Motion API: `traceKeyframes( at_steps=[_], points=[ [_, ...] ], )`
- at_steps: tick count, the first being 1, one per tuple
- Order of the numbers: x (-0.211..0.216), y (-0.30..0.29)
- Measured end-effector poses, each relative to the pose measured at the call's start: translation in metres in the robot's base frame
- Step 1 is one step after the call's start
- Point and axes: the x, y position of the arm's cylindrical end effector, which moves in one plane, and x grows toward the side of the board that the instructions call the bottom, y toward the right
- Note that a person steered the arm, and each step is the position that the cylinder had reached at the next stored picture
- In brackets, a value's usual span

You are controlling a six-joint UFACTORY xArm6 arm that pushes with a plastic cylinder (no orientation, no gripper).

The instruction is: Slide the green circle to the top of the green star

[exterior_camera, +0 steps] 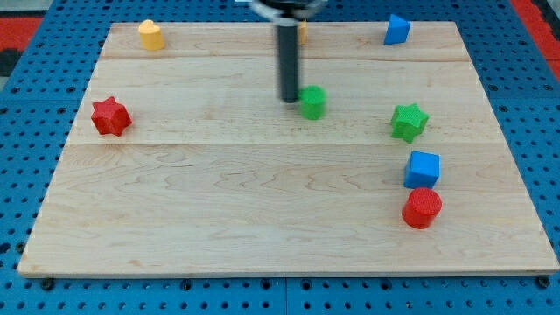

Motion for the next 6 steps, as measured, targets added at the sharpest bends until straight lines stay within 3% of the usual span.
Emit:
traceKeyframes(
  at_steps=[1, 2, 3, 4, 6],
  points=[
    [-0.001, 0.013],
    [-0.001, -0.019],
    [0.07, 0.001],
    [0.066, 0.058],
    [0.022, 0.054]
  ],
)
